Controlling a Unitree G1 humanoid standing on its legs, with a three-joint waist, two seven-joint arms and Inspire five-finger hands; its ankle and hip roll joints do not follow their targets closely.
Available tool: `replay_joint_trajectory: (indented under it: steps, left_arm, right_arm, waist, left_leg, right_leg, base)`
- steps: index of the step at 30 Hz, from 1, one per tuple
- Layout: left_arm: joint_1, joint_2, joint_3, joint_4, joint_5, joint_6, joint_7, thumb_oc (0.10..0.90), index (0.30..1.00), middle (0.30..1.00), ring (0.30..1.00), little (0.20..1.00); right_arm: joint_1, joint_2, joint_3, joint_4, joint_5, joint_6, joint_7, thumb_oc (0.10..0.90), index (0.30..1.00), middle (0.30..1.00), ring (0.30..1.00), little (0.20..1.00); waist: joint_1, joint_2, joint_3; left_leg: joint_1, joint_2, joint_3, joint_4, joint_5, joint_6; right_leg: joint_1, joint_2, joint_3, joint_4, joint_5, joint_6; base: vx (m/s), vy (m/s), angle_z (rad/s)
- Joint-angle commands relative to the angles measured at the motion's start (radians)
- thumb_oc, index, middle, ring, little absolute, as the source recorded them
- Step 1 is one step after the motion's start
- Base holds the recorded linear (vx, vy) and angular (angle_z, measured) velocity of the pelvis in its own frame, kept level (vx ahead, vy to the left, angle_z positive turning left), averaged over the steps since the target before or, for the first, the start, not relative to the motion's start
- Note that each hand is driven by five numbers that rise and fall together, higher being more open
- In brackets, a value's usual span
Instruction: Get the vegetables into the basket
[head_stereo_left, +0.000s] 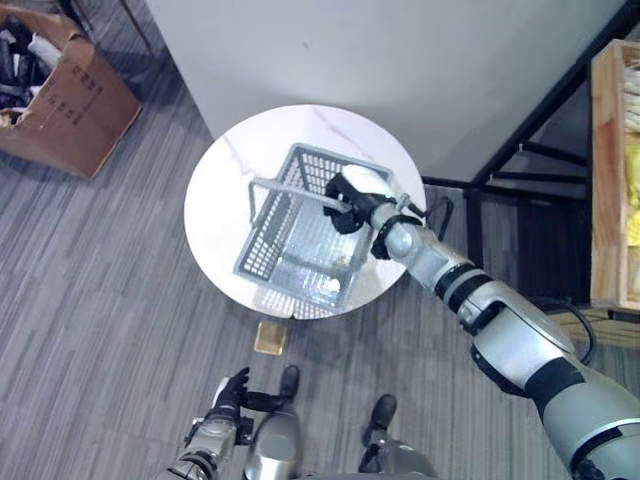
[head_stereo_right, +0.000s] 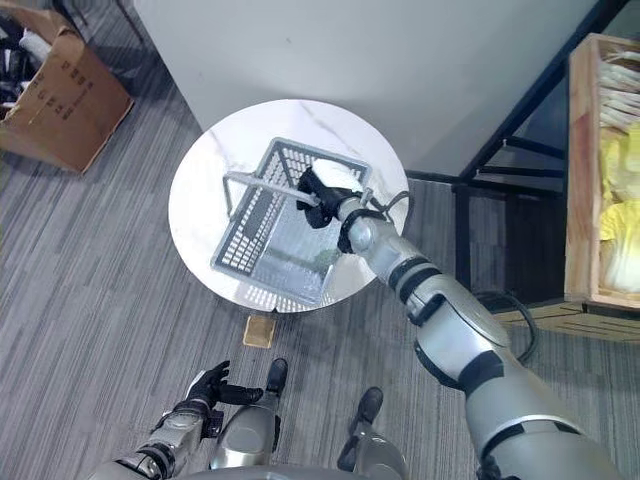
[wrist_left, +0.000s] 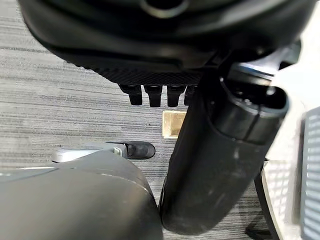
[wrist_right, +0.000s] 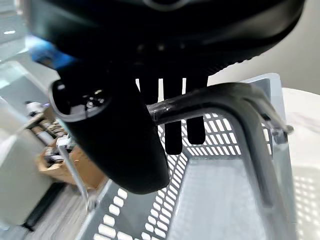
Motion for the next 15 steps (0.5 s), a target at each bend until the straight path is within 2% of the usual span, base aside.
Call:
replay_joint_trajectory:
  steps: [1,4,6,9,13,15]
  left_arm:
    - [0.025,0.006,-0.023,0.072,0.069,0.005,-0.01,0.9,1.0,1.0,1.0,1.0]
    - [0.035,0.004,-0.001,0.081,0.093,0.014,-0.017,0.9,1.0,1.0,1.0,1.0]
    - [0.048,-0.005,0.029,0.096,0.11,0.03,-0.025,0.9,1.0,1.0,1.0,1.0]
    - [0.063,-0.014,0.05,0.102,0.122,0.039,-0.024,0.9,1.0,1.0,1.0,1.0]
    - [0.073,-0.021,0.073,0.104,0.121,0.048,-0.032,0.9,1.0,1.0,1.0,1.0]
    - [0.085,-0.022,0.099,0.116,0.144,0.057,-0.007,0.9,1.0,1.0,1.0,1.0]
  right_arm:
    - [-0.137,0.008,-0.025,-0.147,0.043,-0.128,-0.031,0.4,0.3,0.3,0.3,0.3]
    - [-0.103,-0.039,-0.025,-0.283,0.061,-0.141,-0.003,0.4,0.3,0.3,0.3,0.3]
    - [-0.052,-0.08,-0.044,-0.417,0.136,-0.144,0.05,0.4,0.3,0.3,0.3,0.3]
    - [0.01,-0.098,-0.074,-0.507,0.212,-0.143,0.086,0.4,0.3,0.3,0.3,0.3]
    - [0.052,-0.138,-0.102,-0.584,0.236,-0.134,0.103,0.4,0.3,0.3,0.3,0.3]
    - [0.097,-0.184,-0.116,-0.656,0.228,-0.136,0.12,0.4,0.3,0.3,0.3,0.3]
  waist:
    - [-0.03,-0.097,-0.046]
    - [-0.055,-0.098,-0.062]
    - [-0.092,-0.093,-0.083]
    - [-0.121,-0.085,-0.104]
    - [-0.143,-0.08,-0.119]
    - [-0.165,-0.076,-0.133]
  left_leg:
    - [0.024,-0.036,0.016,-0.016,-0.044,0.023]
    - [0.038,-0.031,0.033,-0.016,-0.05,0.021]
    - [0.051,-0.023,0.054,-0.016,-0.053,0.019]
    - [0.078,-0.017,0.081,-0.016,-0.06,0.018]
    - [0.095,-0.011,0.102,-0.016,-0.066,0.016]
    - [0.113,-0.006,0.12,-0.016,-0.071,0.016]
  right_leg:
    - [0.038,-0.069,0.067,-0.001,0.008,0.063]
    - [0.041,-0.066,0.084,-0.001,0.007,0.062]
    - [0.044,-0.06,0.1,-0.001,0.004,0.06]
    - [0.053,-0.053,0.125,-0.001,-0.002,0.059]
    - [0.055,-0.048,0.141,-0.001,-0.005,0.057]
    - [0.062,-0.042,0.157,-0.001,-0.008,0.056]
  base:
    - [0.02,-0.032,-0.23]
    - [-0.01,-0.028,-0.24]
    - [0.0,-0.026,-0.27]
    - [0.03,-0.01,-0.31]
    - [0.01,-0.014,-0.19]
    - [0.03,-0.028,-0.17]
